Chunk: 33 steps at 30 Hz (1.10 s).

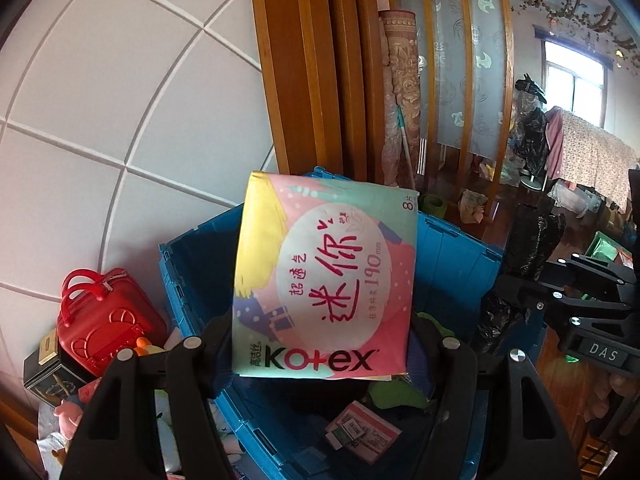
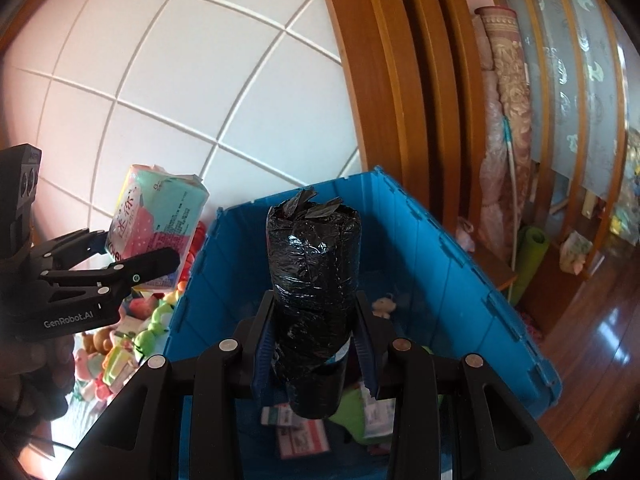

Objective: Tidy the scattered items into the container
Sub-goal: 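Open both tools to drop the Kotex pack and black bundle into the crate, then move both open tools back away from the crate toward the heap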

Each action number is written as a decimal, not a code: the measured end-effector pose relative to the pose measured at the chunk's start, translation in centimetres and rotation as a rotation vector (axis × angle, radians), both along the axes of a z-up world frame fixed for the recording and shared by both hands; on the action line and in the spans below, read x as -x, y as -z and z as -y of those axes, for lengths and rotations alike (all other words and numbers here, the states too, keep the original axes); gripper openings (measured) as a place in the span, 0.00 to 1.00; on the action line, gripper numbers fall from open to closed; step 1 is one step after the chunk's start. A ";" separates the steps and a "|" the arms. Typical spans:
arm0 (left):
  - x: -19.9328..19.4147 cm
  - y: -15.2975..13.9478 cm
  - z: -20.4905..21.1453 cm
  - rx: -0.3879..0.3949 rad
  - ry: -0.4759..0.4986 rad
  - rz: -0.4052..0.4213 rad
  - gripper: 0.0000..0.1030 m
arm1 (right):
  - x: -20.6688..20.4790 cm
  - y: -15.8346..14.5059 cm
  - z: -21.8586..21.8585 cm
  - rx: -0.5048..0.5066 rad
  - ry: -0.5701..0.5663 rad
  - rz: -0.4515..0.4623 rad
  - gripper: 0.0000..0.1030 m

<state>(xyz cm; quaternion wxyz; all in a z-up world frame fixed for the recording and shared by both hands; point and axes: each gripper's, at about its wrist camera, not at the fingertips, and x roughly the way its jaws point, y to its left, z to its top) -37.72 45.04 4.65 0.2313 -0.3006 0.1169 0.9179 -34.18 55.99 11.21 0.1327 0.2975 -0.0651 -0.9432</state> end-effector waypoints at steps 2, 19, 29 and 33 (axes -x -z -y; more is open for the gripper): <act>0.3 -0.1 -0.3 -0.005 0.002 0.002 0.65 | 0.4 0.0 -0.1 0.000 -0.001 0.000 0.34; -1.6 -0.1 6.6 -0.065 -0.211 0.017 1.00 | 1.3 -1.0 1.9 0.002 -0.006 -0.013 1.00; -7.3 1.1 16.4 -0.025 -0.427 0.042 1.00 | -2.7 -1.9 9.7 -0.023 -0.166 0.040 1.00; -10.2 1.2 20.2 -0.038 -0.484 0.049 1.00 | -4.7 -2.5 12.8 -0.033 -0.202 0.040 1.00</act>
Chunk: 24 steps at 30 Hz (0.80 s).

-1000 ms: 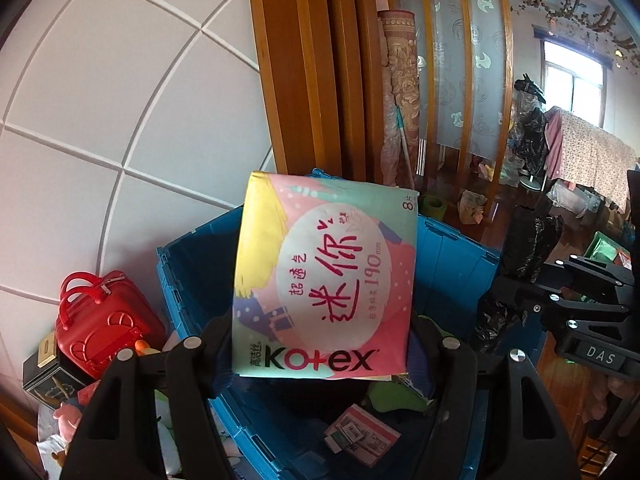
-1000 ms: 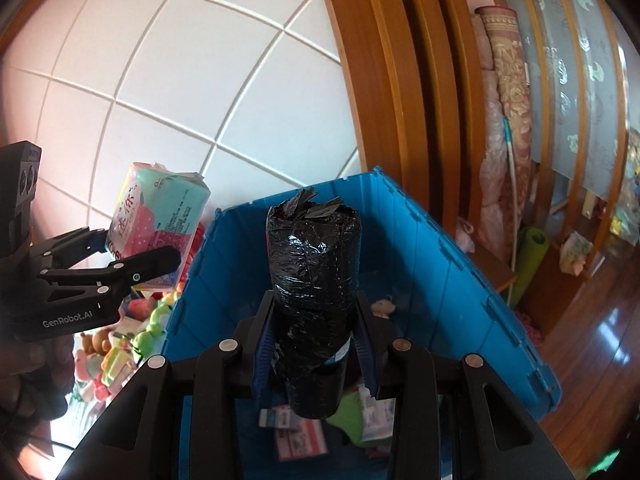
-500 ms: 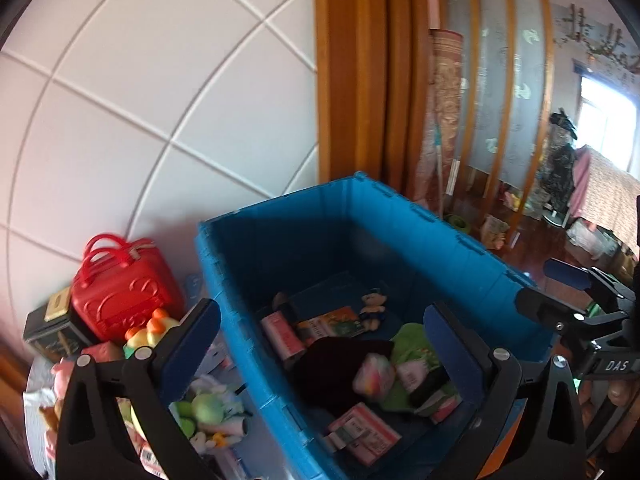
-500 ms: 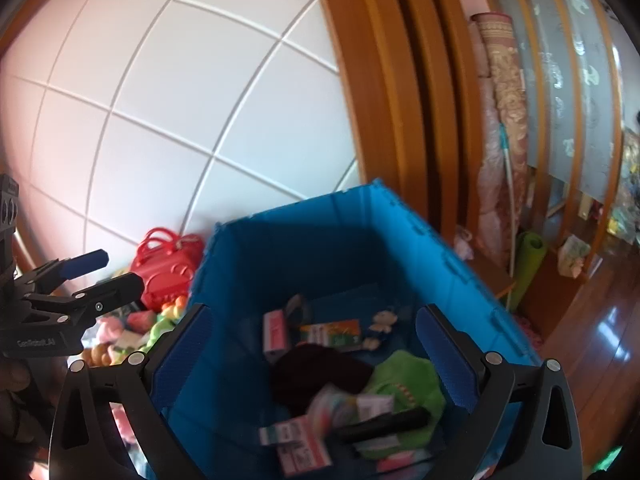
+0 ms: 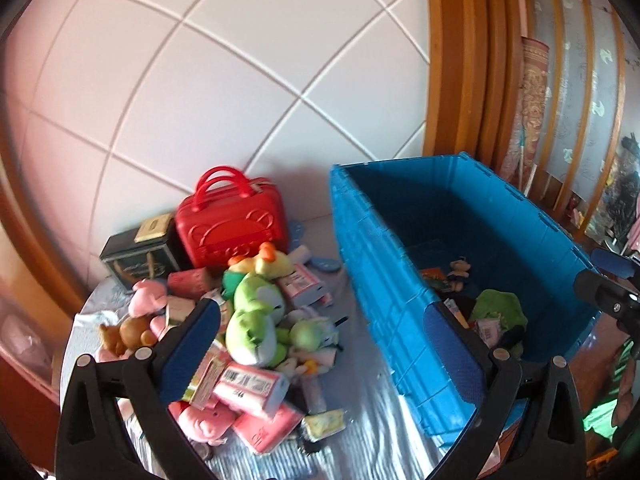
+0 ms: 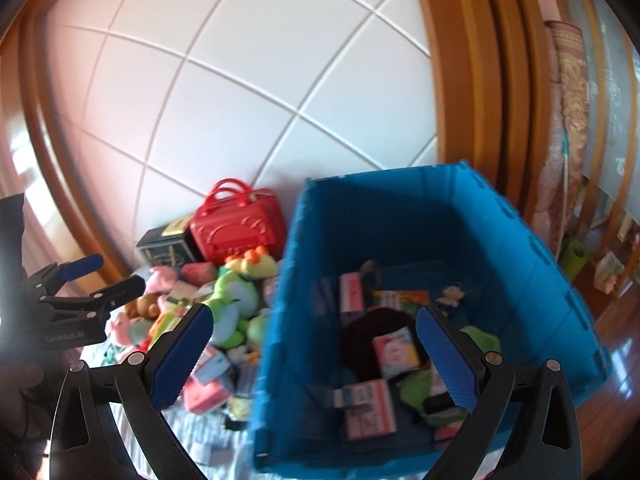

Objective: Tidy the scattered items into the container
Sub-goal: 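Move both open tools back away from the crate toward the heap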

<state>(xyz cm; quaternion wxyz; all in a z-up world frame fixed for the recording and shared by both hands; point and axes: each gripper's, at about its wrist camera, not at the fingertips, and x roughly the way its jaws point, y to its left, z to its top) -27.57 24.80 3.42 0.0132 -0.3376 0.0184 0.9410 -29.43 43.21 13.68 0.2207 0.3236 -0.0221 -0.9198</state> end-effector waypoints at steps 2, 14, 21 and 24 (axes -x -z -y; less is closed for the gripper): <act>-1.4 0.0 1.8 -0.002 -0.015 -0.004 1.00 | -1.1 -0.2 1.5 -0.008 -0.008 0.002 1.00; -7.7 0.1 9.9 -0.005 -0.071 -0.009 1.00 | -7.9 -0.5 8.2 -0.061 -0.008 0.017 1.00; -9.7 0.3 11.7 -0.029 -0.086 0.003 1.00 | -10.7 -0.5 10.1 -0.075 -0.010 0.028 1.00; -10.4 0.3 11.8 -0.031 -0.104 0.002 1.00 | -11.3 -0.6 10.3 -0.079 -0.023 0.024 1.00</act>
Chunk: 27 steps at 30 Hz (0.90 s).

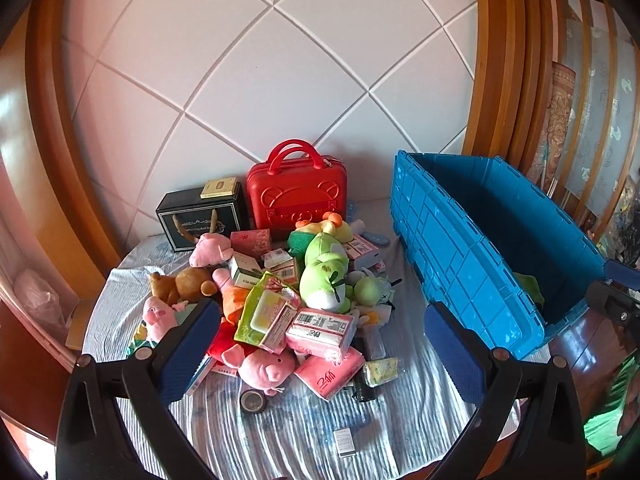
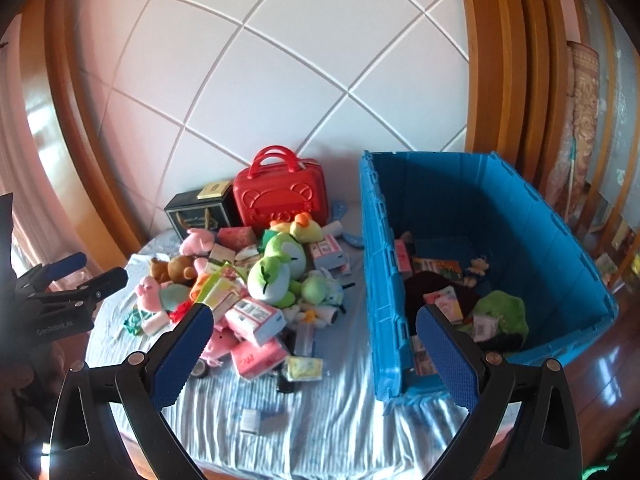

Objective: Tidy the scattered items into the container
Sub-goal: 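Move both open tools back away from the crate toward the heap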

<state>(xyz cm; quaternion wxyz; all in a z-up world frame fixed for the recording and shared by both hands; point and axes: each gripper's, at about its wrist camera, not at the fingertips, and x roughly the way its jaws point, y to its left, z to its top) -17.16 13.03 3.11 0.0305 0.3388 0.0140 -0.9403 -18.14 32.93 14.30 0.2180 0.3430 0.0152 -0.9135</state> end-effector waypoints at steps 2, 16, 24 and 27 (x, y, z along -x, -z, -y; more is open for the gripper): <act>-0.4 0.0 0.0 -0.007 -0.014 0.001 1.00 | -0.3 -0.1 -0.1 0.001 -0.005 -0.003 1.00; -1.5 -0.1 -1.2 -0.023 -0.104 0.017 1.00 | -0.2 -0.1 -2.2 -0.005 -0.038 0.005 1.00; -1.6 0.0 -1.2 -0.023 -0.128 0.011 1.00 | -0.1 0.0 -2.4 -0.007 -0.044 0.009 1.00; -1.6 0.0 -1.3 -0.009 -0.129 0.012 1.00 | -0.1 0.0 -2.4 -0.007 -0.045 0.011 1.00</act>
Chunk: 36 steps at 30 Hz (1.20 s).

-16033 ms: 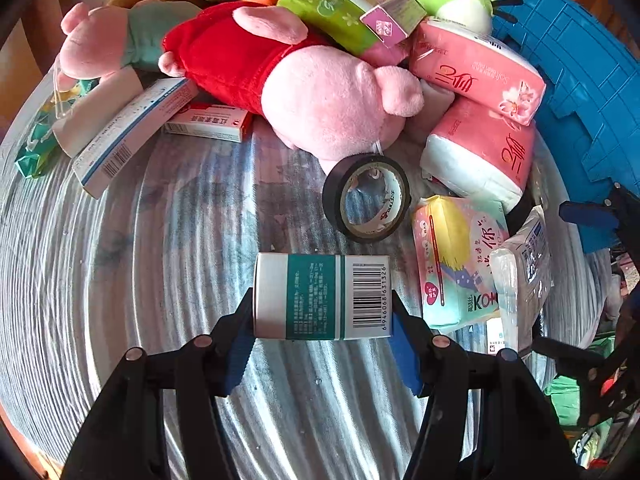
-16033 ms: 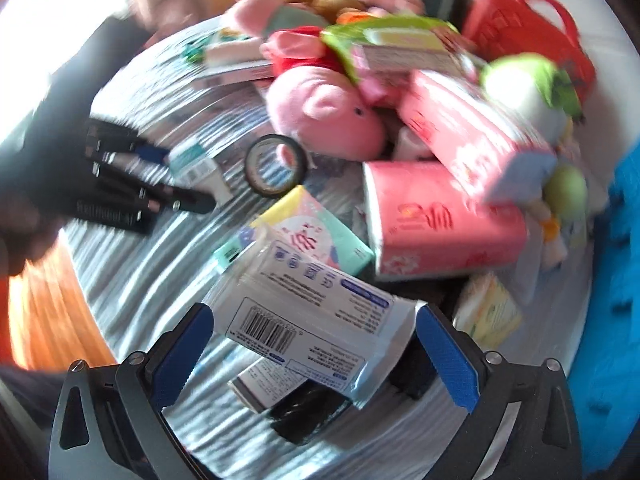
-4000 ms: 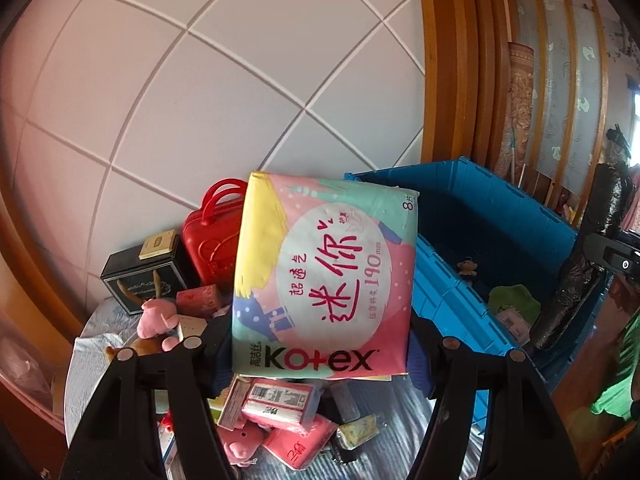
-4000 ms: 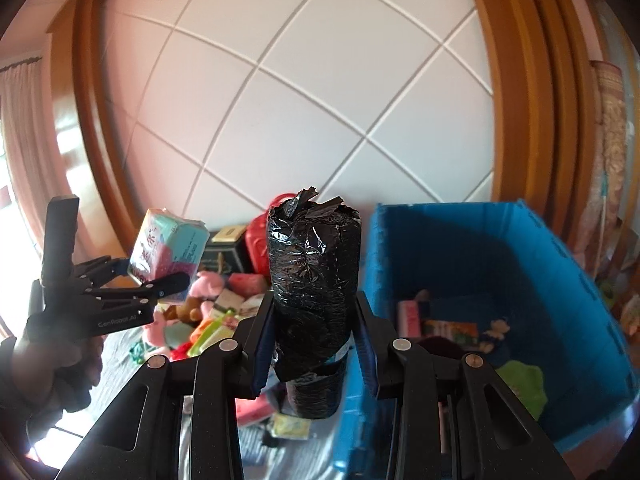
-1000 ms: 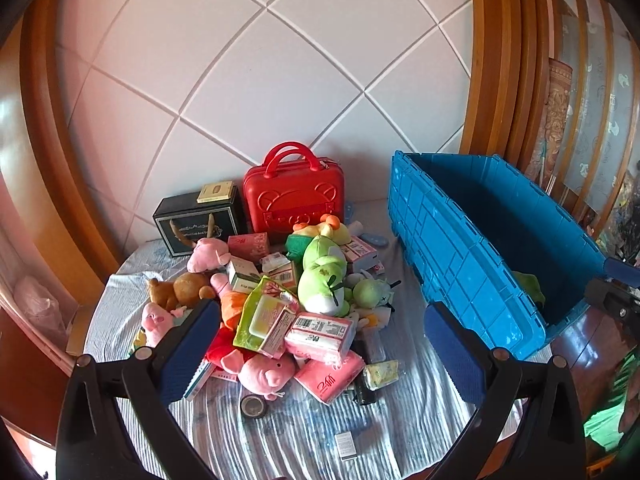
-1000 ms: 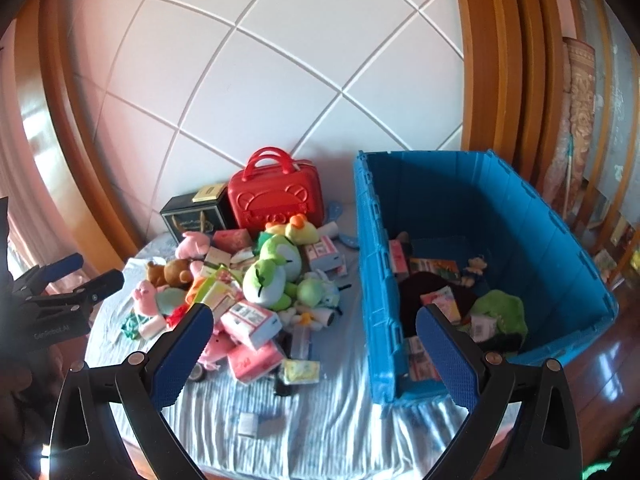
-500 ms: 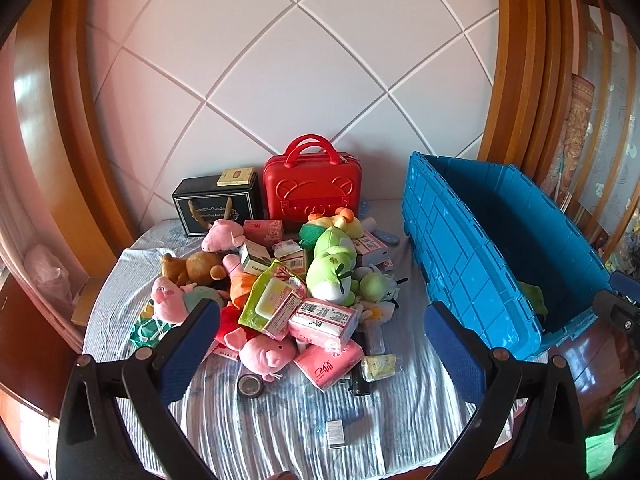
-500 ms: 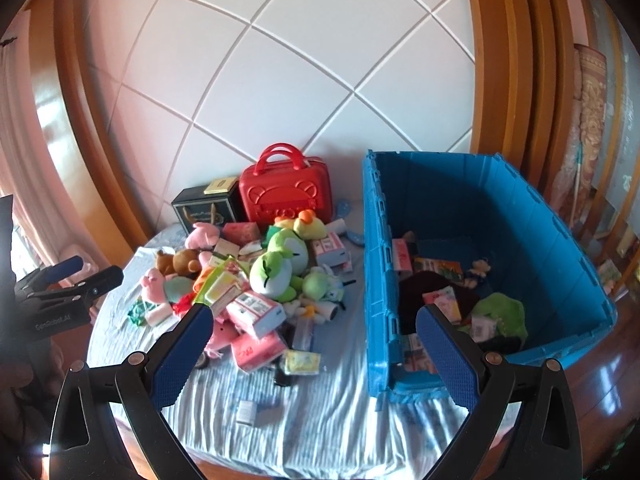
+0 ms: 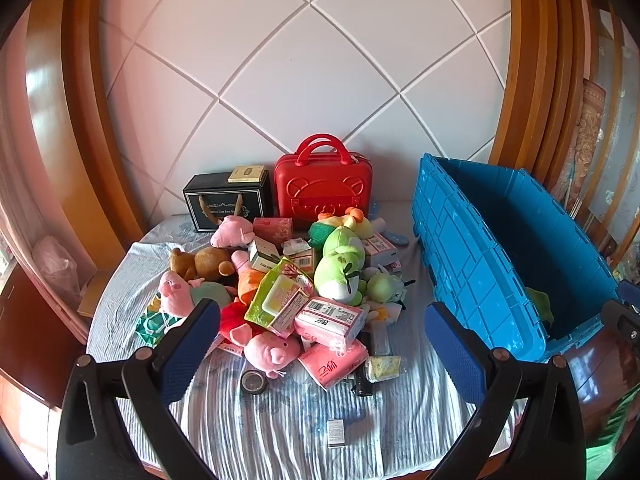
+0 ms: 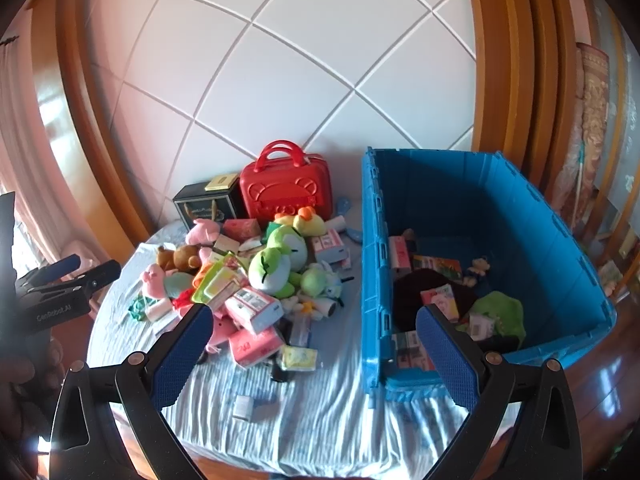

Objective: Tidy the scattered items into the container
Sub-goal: 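Move both open tools back away from the crate toward the heap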

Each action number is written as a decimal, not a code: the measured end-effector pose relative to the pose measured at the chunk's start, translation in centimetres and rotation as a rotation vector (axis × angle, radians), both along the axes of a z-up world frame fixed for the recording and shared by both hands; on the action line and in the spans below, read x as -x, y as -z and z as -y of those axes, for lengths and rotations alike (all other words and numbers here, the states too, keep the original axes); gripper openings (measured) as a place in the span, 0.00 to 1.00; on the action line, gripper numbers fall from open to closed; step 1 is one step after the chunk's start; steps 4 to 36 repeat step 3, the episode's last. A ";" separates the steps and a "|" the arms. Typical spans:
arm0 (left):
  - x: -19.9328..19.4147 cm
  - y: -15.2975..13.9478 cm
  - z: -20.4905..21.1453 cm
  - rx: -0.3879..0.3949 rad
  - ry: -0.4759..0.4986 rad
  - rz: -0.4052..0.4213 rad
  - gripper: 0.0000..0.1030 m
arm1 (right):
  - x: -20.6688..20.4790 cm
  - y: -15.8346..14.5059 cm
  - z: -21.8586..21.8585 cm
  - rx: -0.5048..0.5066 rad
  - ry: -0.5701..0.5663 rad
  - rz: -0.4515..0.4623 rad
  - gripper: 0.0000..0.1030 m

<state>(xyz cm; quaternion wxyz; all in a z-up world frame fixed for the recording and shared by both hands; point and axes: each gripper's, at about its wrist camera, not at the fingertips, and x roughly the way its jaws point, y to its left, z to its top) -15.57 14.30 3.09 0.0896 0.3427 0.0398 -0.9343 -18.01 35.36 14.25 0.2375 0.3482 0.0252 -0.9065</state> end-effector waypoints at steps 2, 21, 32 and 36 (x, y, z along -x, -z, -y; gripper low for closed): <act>0.1 0.1 -0.1 0.008 -0.002 0.003 1.00 | 0.0 0.1 0.1 -0.001 -0.001 0.002 1.00; 0.1 0.1 -0.1 0.010 0.000 0.003 1.00 | 0.1 0.1 0.1 -0.001 -0.001 0.002 1.00; 0.1 0.1 -0.1 0.010 0.000 0.003 1.00 | 0.1 0.1 0.1 -0.001 -0.001 0.002 1.00; 0.1 0.1 -0.1 0.010 0.000 0.003 1.00 | 0.1 0.1 0.1 -0.001 -0.001 0.002 1.00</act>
